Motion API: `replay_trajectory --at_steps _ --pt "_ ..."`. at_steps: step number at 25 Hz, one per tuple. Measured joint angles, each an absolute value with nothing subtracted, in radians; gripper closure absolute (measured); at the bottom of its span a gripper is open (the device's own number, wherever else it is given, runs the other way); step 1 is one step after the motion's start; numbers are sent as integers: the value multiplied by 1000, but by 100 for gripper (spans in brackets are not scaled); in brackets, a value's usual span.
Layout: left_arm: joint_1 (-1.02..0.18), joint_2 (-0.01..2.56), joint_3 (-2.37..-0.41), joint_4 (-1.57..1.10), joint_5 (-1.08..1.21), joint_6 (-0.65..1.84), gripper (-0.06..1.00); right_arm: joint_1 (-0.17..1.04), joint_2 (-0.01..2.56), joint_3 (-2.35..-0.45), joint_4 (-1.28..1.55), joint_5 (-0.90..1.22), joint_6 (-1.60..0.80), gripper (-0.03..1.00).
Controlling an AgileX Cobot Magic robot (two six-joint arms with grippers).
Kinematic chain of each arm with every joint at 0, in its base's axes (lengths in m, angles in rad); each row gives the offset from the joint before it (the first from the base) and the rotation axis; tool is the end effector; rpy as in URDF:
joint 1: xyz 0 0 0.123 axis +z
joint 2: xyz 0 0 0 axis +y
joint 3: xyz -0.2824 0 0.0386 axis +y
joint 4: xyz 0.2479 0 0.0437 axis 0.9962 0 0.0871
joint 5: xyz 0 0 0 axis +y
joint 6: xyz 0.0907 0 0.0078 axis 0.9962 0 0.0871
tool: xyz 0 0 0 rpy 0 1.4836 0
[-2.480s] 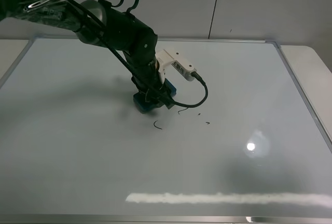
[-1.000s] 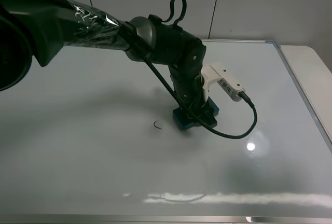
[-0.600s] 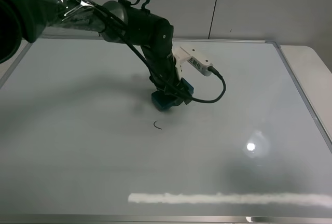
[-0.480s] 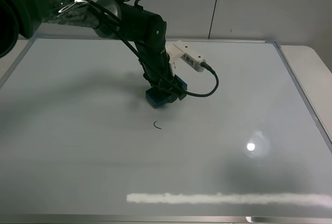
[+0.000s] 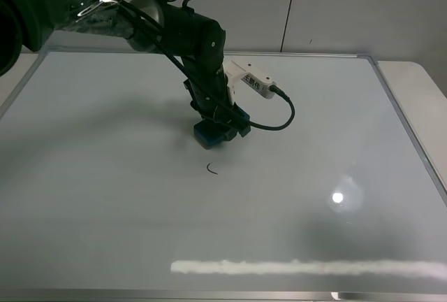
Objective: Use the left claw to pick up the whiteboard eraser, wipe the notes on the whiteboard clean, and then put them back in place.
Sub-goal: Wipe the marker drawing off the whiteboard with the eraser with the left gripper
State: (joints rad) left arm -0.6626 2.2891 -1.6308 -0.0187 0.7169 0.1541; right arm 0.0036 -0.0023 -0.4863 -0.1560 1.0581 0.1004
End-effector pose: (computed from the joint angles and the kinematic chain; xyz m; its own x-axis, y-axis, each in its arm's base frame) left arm 0.3644 -0.2857 0.1057 -0.6634 0.6947 -0.2780 0.7174 0.6961 0.0273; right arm -0.0040 -0.0123 0.2744 -0.4563 0.0215 -0.8896 0.1274 0.9910 -0.0414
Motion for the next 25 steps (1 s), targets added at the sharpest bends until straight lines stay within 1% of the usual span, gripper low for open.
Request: replay_trajectory --at_steps 10,15,25 --pt "-670 2160 -1374 0 584 52 40 4 -2 -486 -156 1058 100 -2" --pt "-720 2123 -1289 10 511 0 40 4 -2 -486 -156 1058 100 -2" --pt "-854 2115 -1261 -23 439 -36 40 4 -2 -486 -156 1058 100 -2"
